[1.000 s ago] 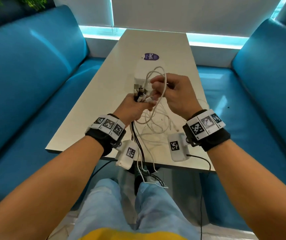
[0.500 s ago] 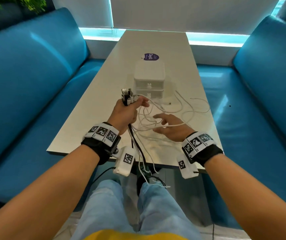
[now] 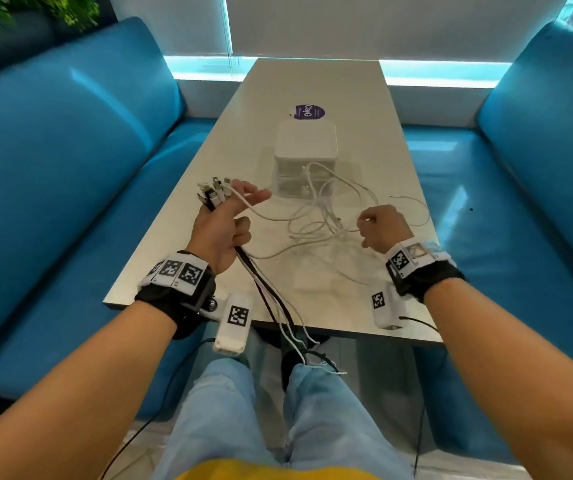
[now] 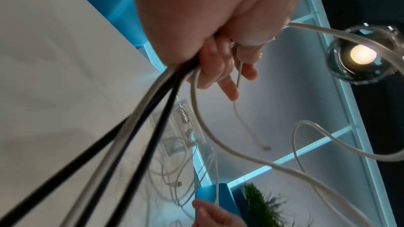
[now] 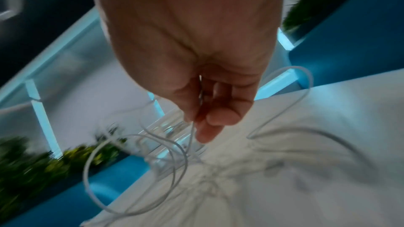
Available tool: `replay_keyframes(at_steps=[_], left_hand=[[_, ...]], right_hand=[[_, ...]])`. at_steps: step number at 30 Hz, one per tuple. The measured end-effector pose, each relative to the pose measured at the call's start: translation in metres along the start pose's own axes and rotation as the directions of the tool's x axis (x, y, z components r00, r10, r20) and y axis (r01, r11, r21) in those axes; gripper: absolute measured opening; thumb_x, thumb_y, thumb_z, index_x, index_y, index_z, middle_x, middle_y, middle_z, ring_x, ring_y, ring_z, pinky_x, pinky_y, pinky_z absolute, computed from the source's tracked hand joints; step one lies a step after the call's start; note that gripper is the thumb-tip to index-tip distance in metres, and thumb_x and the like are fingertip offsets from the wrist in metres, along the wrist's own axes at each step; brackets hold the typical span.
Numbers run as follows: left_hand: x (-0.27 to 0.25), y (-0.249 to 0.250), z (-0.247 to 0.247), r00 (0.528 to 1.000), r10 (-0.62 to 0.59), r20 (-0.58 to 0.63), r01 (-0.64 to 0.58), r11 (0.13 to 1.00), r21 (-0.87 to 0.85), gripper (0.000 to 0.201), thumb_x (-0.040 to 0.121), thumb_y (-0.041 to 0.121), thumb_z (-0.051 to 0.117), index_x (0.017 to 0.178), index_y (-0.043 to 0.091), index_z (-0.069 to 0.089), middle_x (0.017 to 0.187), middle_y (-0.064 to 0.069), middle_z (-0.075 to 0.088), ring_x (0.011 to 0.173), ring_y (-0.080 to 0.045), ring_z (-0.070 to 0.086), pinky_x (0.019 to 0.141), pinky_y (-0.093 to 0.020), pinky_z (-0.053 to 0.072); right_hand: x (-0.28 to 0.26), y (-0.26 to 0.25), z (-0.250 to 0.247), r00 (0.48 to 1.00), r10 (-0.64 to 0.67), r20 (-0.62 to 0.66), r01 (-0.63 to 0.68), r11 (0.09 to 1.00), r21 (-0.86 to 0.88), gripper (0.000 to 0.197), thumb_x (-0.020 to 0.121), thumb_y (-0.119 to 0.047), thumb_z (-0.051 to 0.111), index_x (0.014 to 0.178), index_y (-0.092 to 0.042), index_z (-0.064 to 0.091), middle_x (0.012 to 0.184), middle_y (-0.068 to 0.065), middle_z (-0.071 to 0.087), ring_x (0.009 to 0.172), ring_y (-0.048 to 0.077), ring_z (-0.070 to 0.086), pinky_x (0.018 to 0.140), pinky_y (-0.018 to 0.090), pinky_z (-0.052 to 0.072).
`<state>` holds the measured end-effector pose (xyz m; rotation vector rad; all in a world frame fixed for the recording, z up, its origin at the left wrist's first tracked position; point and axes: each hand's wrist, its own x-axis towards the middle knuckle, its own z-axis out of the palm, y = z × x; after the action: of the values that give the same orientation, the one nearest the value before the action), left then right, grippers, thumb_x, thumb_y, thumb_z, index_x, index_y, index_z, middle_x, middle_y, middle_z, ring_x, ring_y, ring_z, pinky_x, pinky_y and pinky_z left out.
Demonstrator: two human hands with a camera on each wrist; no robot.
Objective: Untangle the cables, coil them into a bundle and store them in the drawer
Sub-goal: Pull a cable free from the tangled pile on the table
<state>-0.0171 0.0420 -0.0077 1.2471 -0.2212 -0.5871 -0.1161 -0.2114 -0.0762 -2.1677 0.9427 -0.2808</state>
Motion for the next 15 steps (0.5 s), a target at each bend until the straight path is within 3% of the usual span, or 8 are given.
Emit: replay_keyframes(at_steps=[2, 4, 6, 8, 11, 13, 15], left_hand=[[0.001, 0.004, -0.008, 1.0, 0.009, -0.026, -0.009, 0.999, -0.031, 0.022, 0.098, 0.037, 0.049, 0.085, 0.021, 0.055, 0.109, -0.006, 0.072, 0.043, -0.008, 0.016, 0.037, -0.018, 0.015], [0.001, 0.007, -0.013, 0.999, 0.022, -0.035, -0.022, 1.0, 0.003, 0.021, 0.098, 0.035, 0.048, 0.085, 0.021, 0.056, 0.11, -0.006, 0.072, 0.043, -0.007, 0.017, 0.037, -0.017, 0.017], [-0.001, 0.009, -0.012, 0.999, 0.044, -0.024, -0.043, 0.997, 0.067, 0.02, 0.099, 0.032, 0.048, 0.084, 0.021, 0.056, 0.111, -0.006, 0.071, 0.042, -0.007, 0.018, 0.038, -0.018, 0.015], [-0.003, 0.011, -0.007, 0.998, 0.067, -0.002, -0.066, 0.99, 0.125, 0.022, 0.099, 0.029, 0.048, 0.082, 0.021, 0.058, 0.108, -0.006, 0.072, 0.041, -0.007, 0.017, 0.04, -0.02, 0.014], [-0.005, 0.009, 0.002, 0.995, 0.09, 0.054, -0.1, 0.967, 0.235, 0.023, 0.098, 0.027, 0.051, 0.08, 0.019, 0.062, 0.105, -0.008, 0.073, 0.04, -0.008, 0.018, 0.039, -0.02, 0.016], [-0.007, 0.005, 0.011, 0.988, 0.1, 0.115, -0.133, 0.932, 0.337, 0.024, 0.097, 0.023, 0.053, 0.078, 0.019, 0.067, 0.102, -0.009, 0.073, 0.041, -0.01, 0.02, 0.039, -0.02, 0.017], [-0.012, -0.002, 0.024, 0.977, 0.092, 0.194, -0.168, 0.889, 0.426, 0.022, 0.097, 0.019, 0.054, 0.082, 0.015, 0.07, 0.093, -0.005, 0.073, 0.04, -0.006, 0.032, 0.039, -0.016, 0.023]], right_hand=[[0.001, 0.002, -0.01, 0.998, 0.061, 0.012, -0.061, 0.997, 0.037, 0.02, 0.091, -0.017, 0.06, 0.108, -0.012, 0.069, 0.084, 0.009, 0.068, 0.062, 0.023, 0.066, 0.05, 0.022, 0.05], [-0.003, -0.001, -0.017, 0.997, 0.056, 0.048, -0.059, 0.996, 0.063, 0.021, 0.091, -0.025, 0.061, 0.111, -0.019, 0.066, 0.074, 0.005, 0.066, 0.054, 0.017, 0.062, 0.046, 0.02, 0.045], [-0.007, -0.012, -0.024, 0.998, -0.009, 0.067, 0.008, 1.0, 0.013, 0.02, 0.091, -0.036, 0.059, 0.108, -0.026, 0.065, 0.069, 0.0, 0.063, 0.052, 0.015, 0.06, 0.048, 0.022, 0.043], [-0.014, -0.028, -0.034, 0.995, -0.098, 0.005, 0.098, 0.995, -0.001, 0.023, 0.094, -0.039, 0.055, 0.108, -0.025, 0.066, 0.067, -0.005, 0.059, 0.053, 0.013, 0.058, 0.049, 0.021, 0.041], [-0.03, -0.058, -0.051, 0.976, -0.207, -0.065, 0.216, 0.95, 0.224, 0.034, 0.099, -0.038, 0.045, 0.113, -0.014, 0.065, 0.074, -0.005, 0.057, 0.063, 0.011, 0.057, 0.053, 0.018, 0.043], [-0.048, -0.075, -0.061, 0.955, -0.296, 0.032, 0.276, 0.92, 0.279, 0.037, 0.1, -0.041, 0.04, 0.116, -0.017, 0.064, 0.086, -0.002, 0.062, 0.077, 0.011, 0.058, 0.064, 0.022, 0.046], [-0.068, -0.085, -0.064, 0.896, -0.39, 0.214, 0.348, 0.914, 0.209, 0.035, 0.099, -0.041, 0.045, 0.12, -0.02, 0.063, 0.099, -0.005, 0.063, 0.087, 0.005, 0.059, 0.073, 0.021, 0.046]])
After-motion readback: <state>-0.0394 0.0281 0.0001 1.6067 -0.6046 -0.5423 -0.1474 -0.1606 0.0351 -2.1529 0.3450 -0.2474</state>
